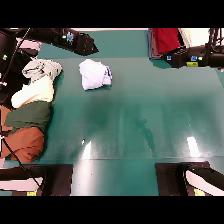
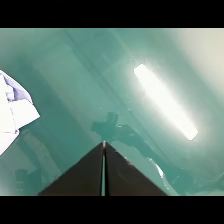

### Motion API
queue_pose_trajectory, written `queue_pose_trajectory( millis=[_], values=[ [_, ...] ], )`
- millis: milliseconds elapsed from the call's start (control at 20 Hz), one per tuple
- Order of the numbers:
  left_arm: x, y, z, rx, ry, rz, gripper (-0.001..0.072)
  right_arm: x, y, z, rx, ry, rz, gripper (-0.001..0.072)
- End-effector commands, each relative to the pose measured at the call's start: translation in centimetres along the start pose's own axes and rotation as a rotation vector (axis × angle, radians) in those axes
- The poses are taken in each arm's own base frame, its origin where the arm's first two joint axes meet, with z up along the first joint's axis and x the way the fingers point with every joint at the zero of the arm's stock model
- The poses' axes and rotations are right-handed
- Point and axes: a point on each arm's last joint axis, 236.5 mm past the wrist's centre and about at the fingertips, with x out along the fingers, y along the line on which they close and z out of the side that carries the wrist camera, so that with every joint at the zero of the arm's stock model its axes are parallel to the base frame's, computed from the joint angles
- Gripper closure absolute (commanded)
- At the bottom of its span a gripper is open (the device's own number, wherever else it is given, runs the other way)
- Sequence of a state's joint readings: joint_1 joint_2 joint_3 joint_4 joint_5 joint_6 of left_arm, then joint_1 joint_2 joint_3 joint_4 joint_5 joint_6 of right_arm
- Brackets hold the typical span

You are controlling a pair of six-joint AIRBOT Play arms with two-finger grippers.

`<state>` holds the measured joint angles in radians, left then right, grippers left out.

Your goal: Fold the shirts.

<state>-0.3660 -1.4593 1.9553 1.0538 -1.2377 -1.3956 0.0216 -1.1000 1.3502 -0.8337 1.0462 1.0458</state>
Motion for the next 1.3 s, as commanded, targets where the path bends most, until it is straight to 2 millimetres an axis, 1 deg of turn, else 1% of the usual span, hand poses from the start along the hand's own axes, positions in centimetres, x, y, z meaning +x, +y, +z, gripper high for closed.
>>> queue_pose_trajectory(
  millis=[0,100,150,200,250,300,350,400,450,500,600,700,750,850,950,1000,1100,1150,1200,1250],
  values=[
    [0.0,0.1,0.5,-0.003,-0.020,0.004,0.0680,0.1,0.0,0.0,0.002,0.001,0.001,0.0697],
    [-0.1,0.4,2.2,0.000,-0.093,0.018,0.0679,0.1,0.0,0.0,0.002,0.001,0.002,0.0697],
    [-0.1,1.2,2.5,0.020,-0.107,0.049,0.0669,0.1,0.0,0.0,0.003,0.000,0.003,0.0697],
    [0.0,3.0,2.9,0.042,-0.120,0.123,0.0380,0.1,0.2,0.0,0.004,0.001,0.007,0.0697],
    [0.2,6.0,2.8,0.020,-0.121,0.230,0.0083,0.1,0.2,-0.1,0.003,0.003,0.009,0.0697],
    [0.5,9.6,2.2,-0.020,-0.100,0.348,0.0080,0.1,0.3,-0.2,0.004,0.007,0.013,0.0697],
    [0.9,12.8,1.0,-0.061,-0.064,0.434,0.0080,0.1,0.7,-0.1,0.012,0.006,0.028,0.0696],
    [1.8,15.5,-0.7,-0.126,-0.018,0.477,0.0079,0.1,0.9,-0.2,0.016,0.010,0.039,0.0697],
    [3.2,17.5,-2.5,-0.194,0.032,0.485,0.0079,0.1,1.0,-0.4,0.016,0.016,0.042,0.0697],
    [5.1,19.0,-4.6,-0.251,0.092,0.473,0.0079,0.1,1.1,-0.5,0.015,0.020,0.044,0.0697],
    [9.3,20.5,-8.8,-0.327,0.204,0.428,0.0079,0.1,1.1,-0.5,0.015,0.022,0.045,0.0697],
    [13.2,21.3,-12.6,-0.392,0.295,0.383,0.0079,0.1,1.1,-0.5,0.015,0.022,0.045,0.0697],
    [14.7,21.5,-14.1,-0.420,0.326,0.362,0.0079,0.1,1.1,-0.5,0.016,0.021,0.045,0.0697],
    [17.0,21.9,-16.5,-0.464,0.371,0.334,0.0080,0.1,1.1,-0.5,0.015,0.022,0.045,0.0697],
    [18.2,22.4,-17.6,-0.481,0.383,0.328,0.0080,0.1,1.1,-0.5,0.015,0.021,0.045,0.0696],
    [18.4,22.5,-17.6,-0.481,0.377,0.329,0.0112,0.1,1.1,-0.5,0.015,0.021,0.045,0.0697],
    [18.5,22.8,-16.8,-0.474,0.345,0.332,0.0111,0.1,1.1,-0.5,0.015,0.021,0.045,0.0697],
    [18.3,22.7,-16.1,-0.467,0.336,0.330,0.0338,0.1,1.1,-0.5,0.015,0.021,0.045,0.0697],
    [17.8,22.5,-15.3,-0.447,0.332,0.327,0.0671,-0.1,1.2,-0.3,0.012,0.017,0.044,0.0697],
    [16.9,22.2,-14.0,-0.423,0.326,0.319,0.0680,-0.3,1.3,0.0,0.007,0.007,0.043,0.0697]
  ],
)
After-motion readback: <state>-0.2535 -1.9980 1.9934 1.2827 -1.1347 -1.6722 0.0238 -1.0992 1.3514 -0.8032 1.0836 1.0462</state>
